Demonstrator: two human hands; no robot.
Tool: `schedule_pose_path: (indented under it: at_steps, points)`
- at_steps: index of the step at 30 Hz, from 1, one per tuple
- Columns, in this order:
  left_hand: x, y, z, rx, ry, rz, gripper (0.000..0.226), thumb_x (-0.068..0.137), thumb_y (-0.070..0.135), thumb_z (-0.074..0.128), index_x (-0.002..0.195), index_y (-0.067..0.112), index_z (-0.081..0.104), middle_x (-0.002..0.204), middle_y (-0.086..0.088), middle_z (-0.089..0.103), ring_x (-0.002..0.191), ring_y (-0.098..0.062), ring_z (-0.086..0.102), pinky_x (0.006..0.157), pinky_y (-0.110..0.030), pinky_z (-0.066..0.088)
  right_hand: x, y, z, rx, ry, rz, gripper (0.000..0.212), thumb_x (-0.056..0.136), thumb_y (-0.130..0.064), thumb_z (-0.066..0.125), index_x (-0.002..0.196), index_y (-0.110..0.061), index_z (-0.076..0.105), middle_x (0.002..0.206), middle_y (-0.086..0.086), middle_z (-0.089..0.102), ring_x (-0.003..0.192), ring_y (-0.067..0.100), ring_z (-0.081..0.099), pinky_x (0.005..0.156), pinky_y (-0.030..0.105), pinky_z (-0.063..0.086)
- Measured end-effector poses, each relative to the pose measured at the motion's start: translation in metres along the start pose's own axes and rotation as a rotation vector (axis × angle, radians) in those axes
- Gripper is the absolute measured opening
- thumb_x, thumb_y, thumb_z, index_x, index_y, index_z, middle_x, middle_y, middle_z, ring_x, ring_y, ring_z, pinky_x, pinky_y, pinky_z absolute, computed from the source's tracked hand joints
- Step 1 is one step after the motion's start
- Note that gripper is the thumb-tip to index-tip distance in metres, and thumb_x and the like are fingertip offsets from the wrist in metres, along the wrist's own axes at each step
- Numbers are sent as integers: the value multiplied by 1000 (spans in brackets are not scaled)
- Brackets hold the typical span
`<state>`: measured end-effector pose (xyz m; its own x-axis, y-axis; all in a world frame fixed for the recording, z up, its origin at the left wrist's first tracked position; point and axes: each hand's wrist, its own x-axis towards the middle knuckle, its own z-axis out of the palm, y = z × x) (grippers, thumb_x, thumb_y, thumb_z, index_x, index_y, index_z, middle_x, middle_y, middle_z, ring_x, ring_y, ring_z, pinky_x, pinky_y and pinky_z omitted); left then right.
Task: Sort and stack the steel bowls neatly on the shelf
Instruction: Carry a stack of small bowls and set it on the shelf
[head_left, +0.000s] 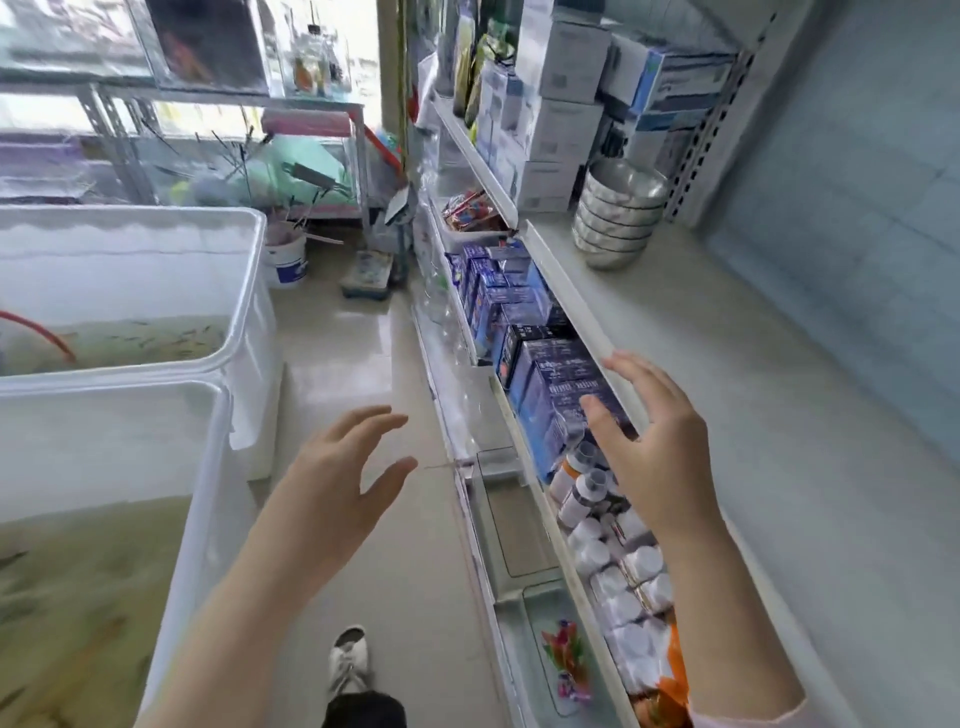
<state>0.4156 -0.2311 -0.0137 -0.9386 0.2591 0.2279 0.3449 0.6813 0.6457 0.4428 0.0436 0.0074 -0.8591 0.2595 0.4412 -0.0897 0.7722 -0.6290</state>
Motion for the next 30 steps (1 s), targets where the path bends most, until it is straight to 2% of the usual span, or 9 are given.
schedule_pose_path:
  at_steps: [3,6,9,12,15,20,22,25,30]
  points:
    - [80,-24,3,-27,-43,36,38,87,32,67,125,26,62,130,16,54,107,-7,56,91,-22,41,56,2,29,-53,95,3,36,90,-14,72,126,-10,65,132,5,64,126,21,57,110,37,41]
    - [158,-32,6,-25,-90,133,39,88,33,65,126,25,61,131,13,56,113,-8,55,97,-19,36,102,5,48,-93,181,27,38,91,-16,71,128,-11,63,129,-2,62,121,9,53,108,19,34]
    - [227,-27,17,-32,-160,203,41,90,34,63,129,27,57,131,14,55,97,-8,55,88,-12,32,136,16,57,-84,227,137,45,91,-21,71,134,-16,59,127,-11,57,119,2,49,103,4,29]
    - [285,-16,41,-97,-237,261,45,90,32,64,133,27,53,128,9,56,101,-3,50,84,-8,28,160,37,55,-33,267,271,51,91,-24,71,140,-23,54,133,-15,55,125,1,49,108,17,35]
    - [339,-1,72,-119,-347,319,52,91,32,63,140,25,46,137,5,53,116,-6,51,91,-13,31,188,62,50,34,284,403,57,91,-29,70,143,-32,46,142,-16,51,132,8,48,110,31,40]
    - [408,14,114,-214,-476,329,65,88,36,65,145,27,35,147,6,43,131,-10,44,101,-19,34,246,93,58,159,307,558,72,85,-52,64,148,-42,32,143,-17,41,133,13,47,93,19,41]
    - [429,15,127,-271,-523,339,72,86,39,66,147,28,30,150,5,38,132,-10,42,108,-27,37,264,103,65,217,344,587,79,79,-71,57,149,-50,27,151,-16,37,132,9,46,103,30,44]
    - [458,19,144,-366,-644,330,90,75,58,61,150,26,23,153,5,31,134,-11,41,109,-32,38,286,110,76,390,397,668,75,75,-86,47,143,-63,24,162,-9,27,142,13,38,115,51,36]
    - [512,28,180,-512,-839,360,117,61,80,55,154,24,11,160,3,21,138,-16,37,113,-41,36,304,119,92,486,423,697,77,74,-86,50,144,-59,34,158,-17,36,145,19,38,113,58,36]
